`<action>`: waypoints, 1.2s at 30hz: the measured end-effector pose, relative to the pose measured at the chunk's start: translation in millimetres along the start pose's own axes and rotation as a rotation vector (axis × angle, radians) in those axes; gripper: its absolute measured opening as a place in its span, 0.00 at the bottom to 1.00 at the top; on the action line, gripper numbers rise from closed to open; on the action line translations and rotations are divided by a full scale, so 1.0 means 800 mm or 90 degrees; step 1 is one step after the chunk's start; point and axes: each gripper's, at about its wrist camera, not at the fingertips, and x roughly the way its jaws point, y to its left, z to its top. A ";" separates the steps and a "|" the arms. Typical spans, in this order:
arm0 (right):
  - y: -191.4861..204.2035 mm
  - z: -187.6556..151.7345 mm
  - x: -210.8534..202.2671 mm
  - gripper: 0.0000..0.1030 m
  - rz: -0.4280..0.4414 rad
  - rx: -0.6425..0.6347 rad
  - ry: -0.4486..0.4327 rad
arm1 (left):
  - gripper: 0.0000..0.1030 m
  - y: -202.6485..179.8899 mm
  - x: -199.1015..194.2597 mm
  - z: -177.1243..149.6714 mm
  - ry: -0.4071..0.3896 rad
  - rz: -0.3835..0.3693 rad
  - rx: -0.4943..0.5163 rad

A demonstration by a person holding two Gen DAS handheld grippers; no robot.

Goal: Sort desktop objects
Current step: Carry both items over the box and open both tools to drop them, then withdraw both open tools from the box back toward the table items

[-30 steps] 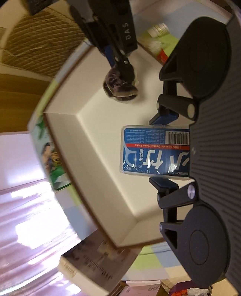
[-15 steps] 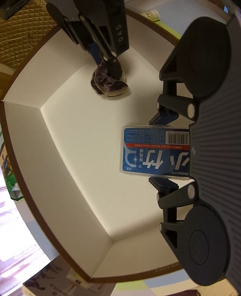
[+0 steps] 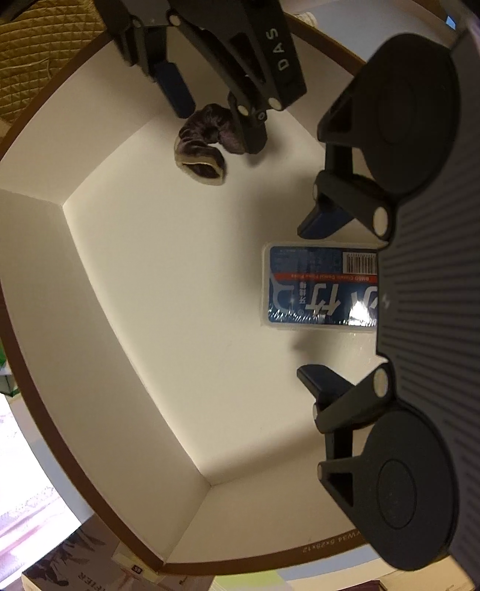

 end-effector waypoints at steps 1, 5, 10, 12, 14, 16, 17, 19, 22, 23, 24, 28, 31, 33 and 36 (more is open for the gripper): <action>-0.003 -0.001 -0.001 0.73 -0.001 0.000 -0.001 | 0.70 0.002 0.000 0.000 0.000 0.001 -0.003; 0.002 -0.006 -0.013 0.73 0.000 0.000 -0.003 | 0.70 0.002 -0.007 -0.002 -0.005 0.003 -0.008; 0.007 -0.007 -0.022 0.73 -0.002 -0.006 -0.007 | 0.70 0.000 -0.015 -0.004 -0.010 0.005 -0.012; 0.009 -0.007 -0.023 0.73 -0.002 -0.006 -0.007 | 0.70 -0.001 -0.017 -0.005 -0.011 0.006 -0.014; 0.011 -0.007 -0.024 0.73 -0.003 -0.006 -0.007 | 0.70 -0.002 -0.016 -0.003 -0.012 0.007 -0.016; 0.013 -0.008 -0.025 0.73 -0.003 -0.005 -0.008 | 0.70 -0.002 -0.018 -0.004 -0.013 0.009 -0.019; 0.014 -0.009 -0.025 0.73 -0.003 -0.004 -0.010 | 0.70 -0.002 -0.019 -0.004 -0.014 0.011 -0.021; 0.021 -0.008 -0.018 0.73 -0.004 -0.002 -0.012 | 0.70 -0.003 -0.021 -0.005 -0.016 0.014 -0.023; 0.026 -0.009 -0.018 0.73 -0.006 -0.003 -0.013 | 0.70 -0.004 -0.025 -0.007 -0.018 0.018 -0.025; 0.028 -0.010 -0.017 0.73 -0.007 -0.003 -0.014 | 0.70 -0.005 -0.026 -0.008 -0.018 0.019 -0.026; 0.029 -0.010 -0.017 0.73 -0.008 -0.004 -0.014 | 0.70 -0.006 -0.030 -0.010 -0.018 0.021 -0.026; 0.035 -0.012 -0.022 0.73 -0.014 -0.004 -0.024 | 0.70 -0.009 -0.037 -0.014 -0.023 0.028 -0.033; 0.037 -0.015 -0.031 0.73 -0.012 0.001 -0.043 | 0.70 -0.010 -0.045 -0.015 -0.036 0.034 -0.041; 0.038 -0.016 -0.037 0.73 -0.011 0.002 -0.053 | 0.70 -0.010 -0.053 -0.017 -0.044 0.044 -0.044; 0.041 -0.020 -0.049 0.73 -0.014 0.002 -0.069 | 0.71 -0.011 -0.068 -0.020 -0.057 0.060 -0.049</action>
